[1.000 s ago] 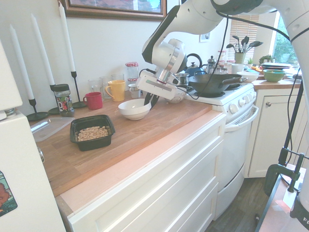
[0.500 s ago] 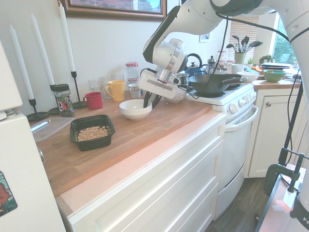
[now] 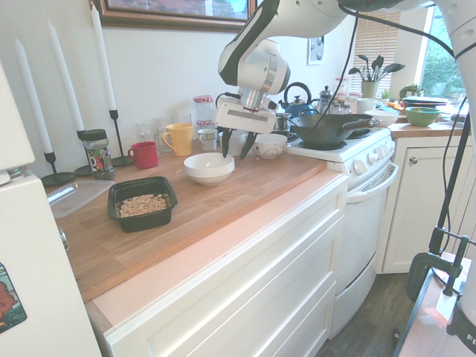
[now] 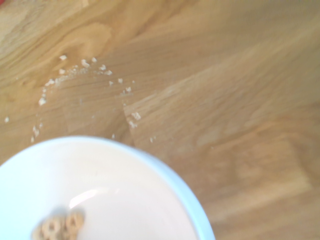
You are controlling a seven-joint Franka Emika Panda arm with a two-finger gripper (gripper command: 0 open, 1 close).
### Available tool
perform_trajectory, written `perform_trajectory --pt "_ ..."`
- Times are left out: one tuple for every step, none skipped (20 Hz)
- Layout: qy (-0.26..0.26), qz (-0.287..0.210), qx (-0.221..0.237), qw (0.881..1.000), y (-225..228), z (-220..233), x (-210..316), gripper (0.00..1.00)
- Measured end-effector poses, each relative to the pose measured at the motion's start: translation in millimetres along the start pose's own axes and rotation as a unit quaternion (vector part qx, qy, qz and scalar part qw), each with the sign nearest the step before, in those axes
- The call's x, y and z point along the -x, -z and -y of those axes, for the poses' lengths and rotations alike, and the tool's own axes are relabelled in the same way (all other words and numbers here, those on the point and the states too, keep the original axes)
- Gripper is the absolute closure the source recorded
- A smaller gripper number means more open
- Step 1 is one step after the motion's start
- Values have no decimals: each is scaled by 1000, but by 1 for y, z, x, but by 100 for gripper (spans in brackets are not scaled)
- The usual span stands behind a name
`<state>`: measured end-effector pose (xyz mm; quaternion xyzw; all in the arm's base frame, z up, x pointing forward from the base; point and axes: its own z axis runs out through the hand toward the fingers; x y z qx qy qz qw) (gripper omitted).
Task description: Put the cereal into the box
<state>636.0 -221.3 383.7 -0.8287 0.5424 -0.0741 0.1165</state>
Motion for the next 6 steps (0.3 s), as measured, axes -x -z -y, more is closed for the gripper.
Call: perform_trajectory --pt "10 -12 19 1000 10 6 8 0" --pt "20 -22 35 999 19 12 17 0" --pt "31 -30 49 998 26 18 27 0" --pt "40 -36 59 997 31 25 38 0" --pt "50 -40 66 996 34 31 48 0" --pt "57 -44 72 995 36 36 59 0"
